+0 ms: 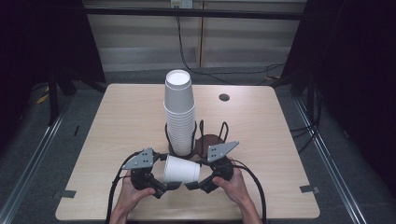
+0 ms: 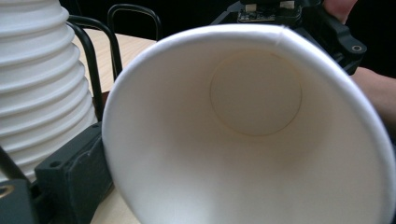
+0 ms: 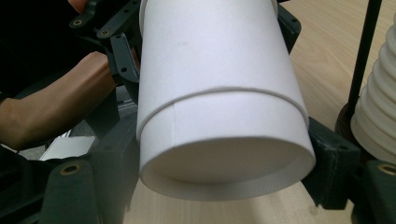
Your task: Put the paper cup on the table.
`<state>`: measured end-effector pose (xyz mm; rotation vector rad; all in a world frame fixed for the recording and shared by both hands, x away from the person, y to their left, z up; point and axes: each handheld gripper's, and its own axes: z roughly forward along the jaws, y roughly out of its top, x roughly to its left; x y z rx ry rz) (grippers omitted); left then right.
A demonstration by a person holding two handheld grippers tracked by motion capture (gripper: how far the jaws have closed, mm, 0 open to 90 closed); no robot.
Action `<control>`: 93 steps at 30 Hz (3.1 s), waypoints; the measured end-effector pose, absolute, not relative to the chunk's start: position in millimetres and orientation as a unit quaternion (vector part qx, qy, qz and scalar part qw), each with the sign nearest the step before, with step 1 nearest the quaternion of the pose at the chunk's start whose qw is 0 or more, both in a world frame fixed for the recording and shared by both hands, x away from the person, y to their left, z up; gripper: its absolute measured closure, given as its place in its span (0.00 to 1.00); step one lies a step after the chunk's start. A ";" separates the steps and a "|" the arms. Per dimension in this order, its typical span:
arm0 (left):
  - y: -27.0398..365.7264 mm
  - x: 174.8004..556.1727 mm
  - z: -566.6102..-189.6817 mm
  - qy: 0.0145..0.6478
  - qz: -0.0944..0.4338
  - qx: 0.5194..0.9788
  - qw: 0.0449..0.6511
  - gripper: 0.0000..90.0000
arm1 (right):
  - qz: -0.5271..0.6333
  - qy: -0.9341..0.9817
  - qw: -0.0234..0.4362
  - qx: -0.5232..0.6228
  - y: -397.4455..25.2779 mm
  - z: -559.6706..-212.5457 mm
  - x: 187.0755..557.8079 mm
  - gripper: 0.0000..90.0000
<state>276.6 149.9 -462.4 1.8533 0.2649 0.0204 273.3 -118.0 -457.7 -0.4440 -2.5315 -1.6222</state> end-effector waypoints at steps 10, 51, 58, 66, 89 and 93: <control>150.7 277.2 -458.9 0.108 0.001 0.801 0.589 0.08 | -0.531 -0.834 0.054 -0.144 -120.0 -461.6 274.9 0.25; 178.4 280.5 -448.5 0.165 0.030 0.815 0.554 0.12 | -0.574 -0.774 -0.109 -0.246 -138.8 -481.1 253.4 0.14; 185.3 279.8 -445.1 0.165 0.033 0.828 0.534 0.12 | -0.587 -0.756 -0.118 -0.266 -146.7 -484.3 250.8 0.14; 197.9 281.3 -438.7 0.173 0.043 0.833 0.524 0.12 | -0.593 -0.736 -0.154 -0.288 -153.2 -485.6 247.2 0.14; 221.5 300.2 -432.4 0.246 0.090 0.858 0.441 0.12 | -0.619 -0.665 -0.267 -0.321 -152.0 -508.8 242.2 0.16; 225.0 308.2 -429.2 0.260 0.086 0.863 0.425 0.12 | -0.635 -0.646 -0.279 -0.318 -154.6 -510.4 237.8 0.15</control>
